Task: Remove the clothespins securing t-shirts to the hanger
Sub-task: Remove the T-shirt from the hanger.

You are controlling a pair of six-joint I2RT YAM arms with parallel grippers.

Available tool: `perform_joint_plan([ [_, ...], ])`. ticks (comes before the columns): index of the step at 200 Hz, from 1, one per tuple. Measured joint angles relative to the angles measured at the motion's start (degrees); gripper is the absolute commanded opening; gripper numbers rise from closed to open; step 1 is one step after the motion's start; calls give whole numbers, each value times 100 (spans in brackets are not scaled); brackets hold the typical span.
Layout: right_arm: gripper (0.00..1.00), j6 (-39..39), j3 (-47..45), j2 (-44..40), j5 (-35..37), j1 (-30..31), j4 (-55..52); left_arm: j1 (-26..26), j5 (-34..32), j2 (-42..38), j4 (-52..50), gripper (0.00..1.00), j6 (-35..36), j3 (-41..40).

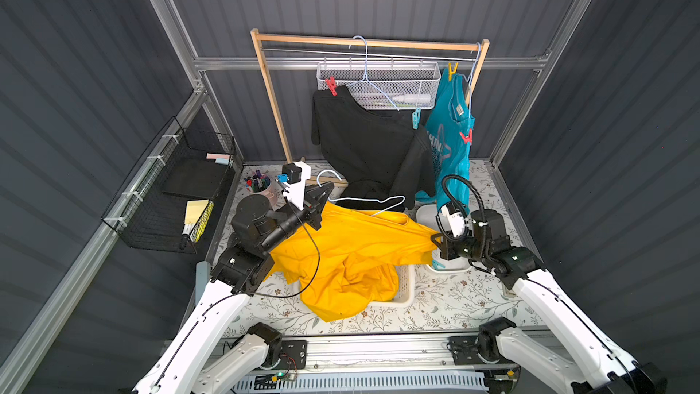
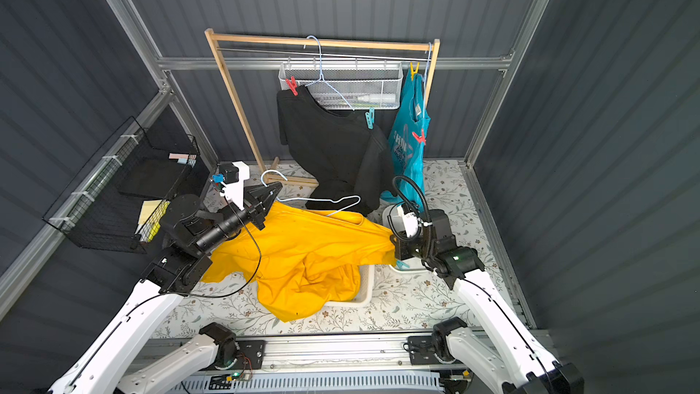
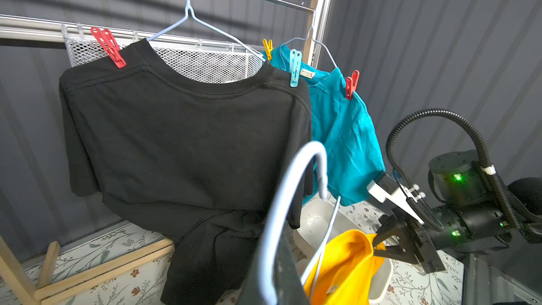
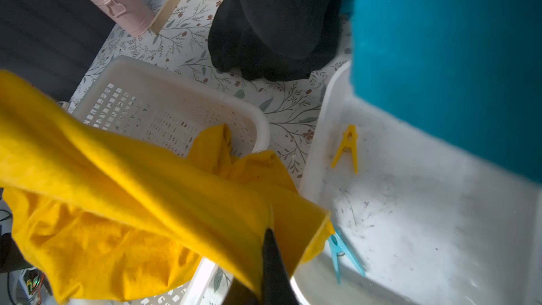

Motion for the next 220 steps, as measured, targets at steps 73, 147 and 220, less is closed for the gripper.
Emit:
perform_joint_plan([
  [73,0,-181,706,195,-1604,393,645,0,-341,-48,186,0,-17,-184],
  [147,0,107,1464,1104,-1843,1939,1679,2,-474,-50,280,0,-74,-323],
  [220,56,686,667,1587,-1554,2343,2350,2,-474,-55,546,0,-212,-533],
])
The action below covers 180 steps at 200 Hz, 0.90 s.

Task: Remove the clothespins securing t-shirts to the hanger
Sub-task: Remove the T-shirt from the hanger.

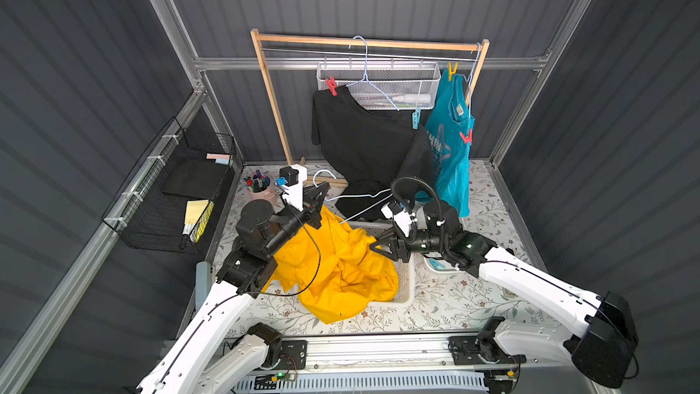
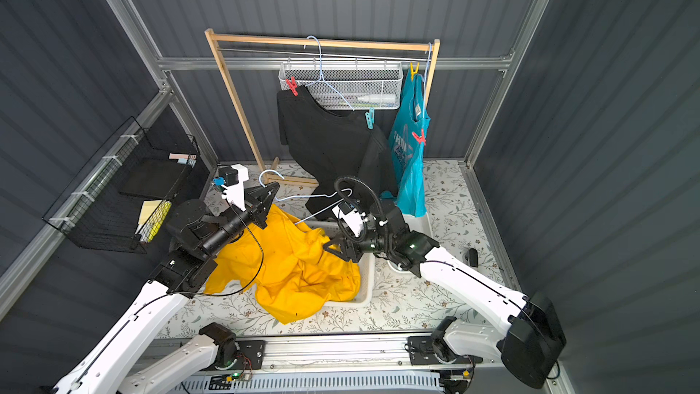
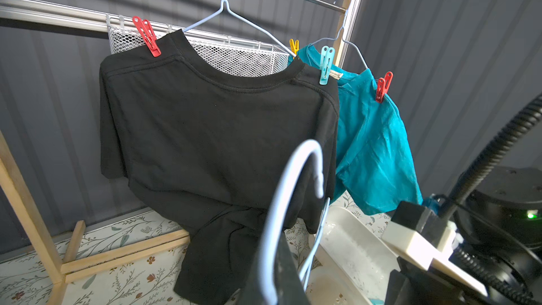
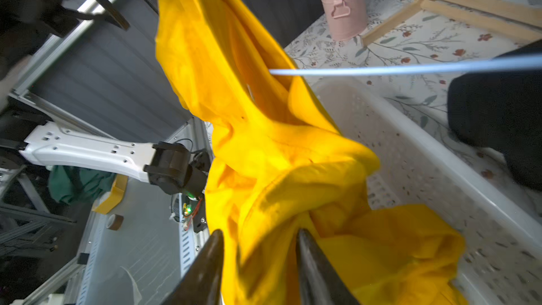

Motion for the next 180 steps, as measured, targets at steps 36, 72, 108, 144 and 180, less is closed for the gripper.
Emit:
perform_joint_plan([
  [36,61,-39,-111,-573,487,0,-85,0,-2,2,251,0,-120,-175],
  [72,63,-90,-111,-962,730,0,-101,-2,-44,57,544,0,-315,-308],
  [108,64,-122,-138,-1036,828,0,-221,0,-85,278,1257,0,-516,-562],
  [144,68,-192,-225,-1196,933,0,-448,0,-90,595,2142,0,-804,-896],
  [180,75,-339,-289,-1471,1141,0,-627,-2,-85,914,3005,0,-1080,-1062],
])
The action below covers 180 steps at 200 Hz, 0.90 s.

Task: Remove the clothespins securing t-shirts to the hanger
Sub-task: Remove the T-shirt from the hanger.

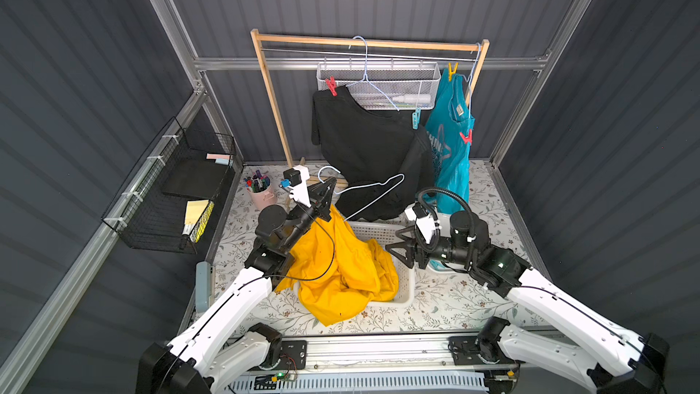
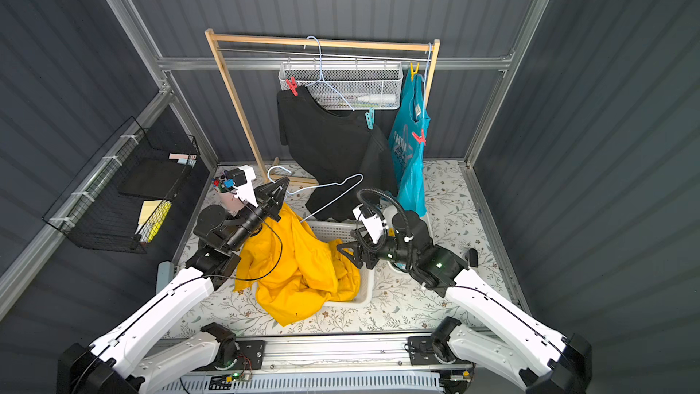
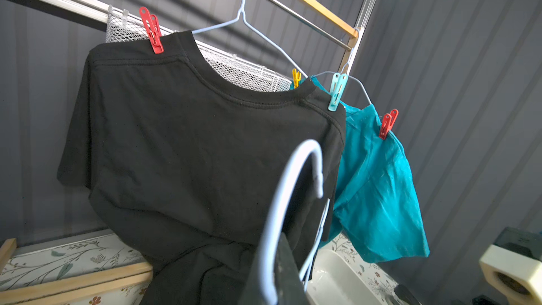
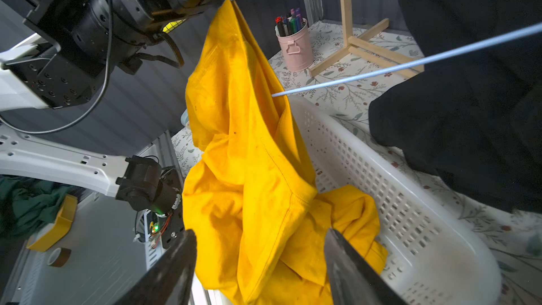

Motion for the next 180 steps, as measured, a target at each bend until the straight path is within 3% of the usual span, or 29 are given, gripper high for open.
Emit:
perform_joint_plan([
  [90,86,-219,-125,-136,122,0,-221,-26,2,632,487,0,-111,595],
  [180,87,-404,-125,-219,157,0,-527,-28,-201,1178,474,0,-13,1338],
])
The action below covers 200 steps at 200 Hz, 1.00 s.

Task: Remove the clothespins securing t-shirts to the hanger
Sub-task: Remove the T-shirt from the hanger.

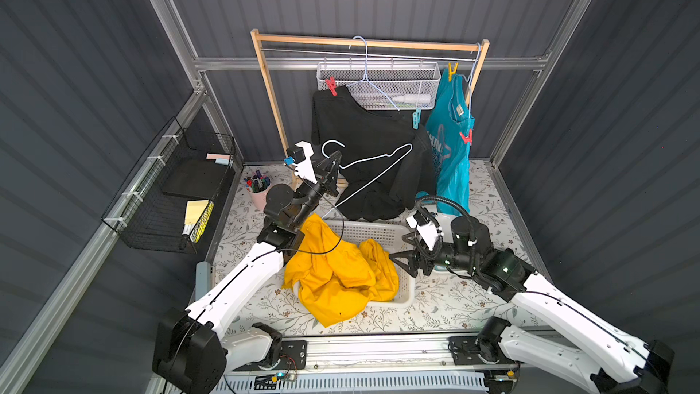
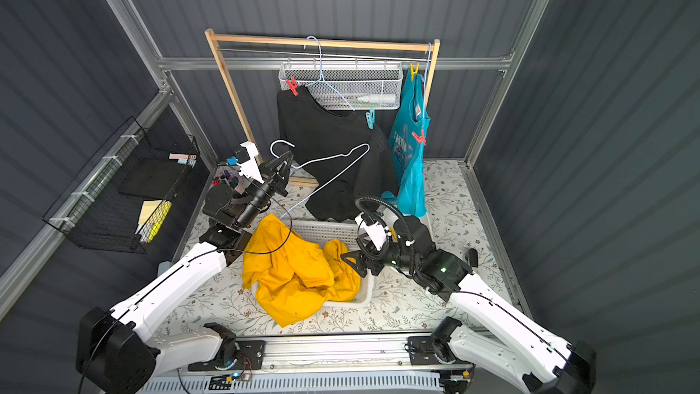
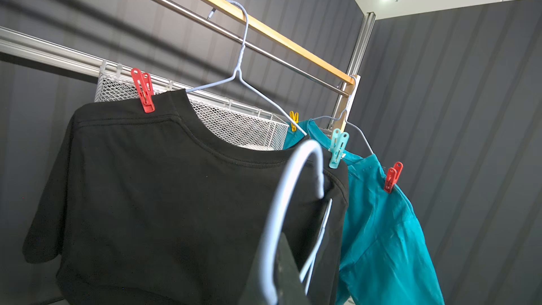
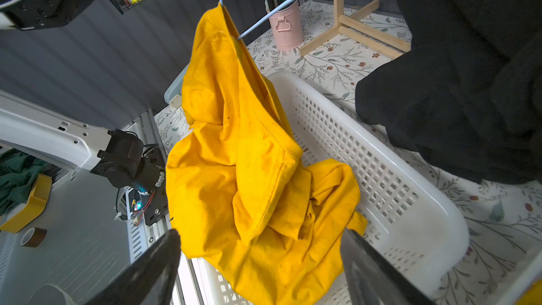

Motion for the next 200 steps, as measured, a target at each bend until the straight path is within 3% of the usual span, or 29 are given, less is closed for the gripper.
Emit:
perform_joint_plan([
  [32,87,-4,0,-96,44,0,-13,-11,-164,184,-160,0,142,710],
  [76,87,-4,2,-131,81,0,-83,-26,-258,275,-74,0,179,1047],
  [131,87,24,-39,-157,105,0,-63,-164,-544,522,1110,0,-411,116],
  [170,87,46,-74,-129,107,0,-70,-699,-979,800,1530,0,-326,-170],
  [200,87,66,-74,-125,125,0,-68,-835,-1174,831,1808,0,-197,-170],
])
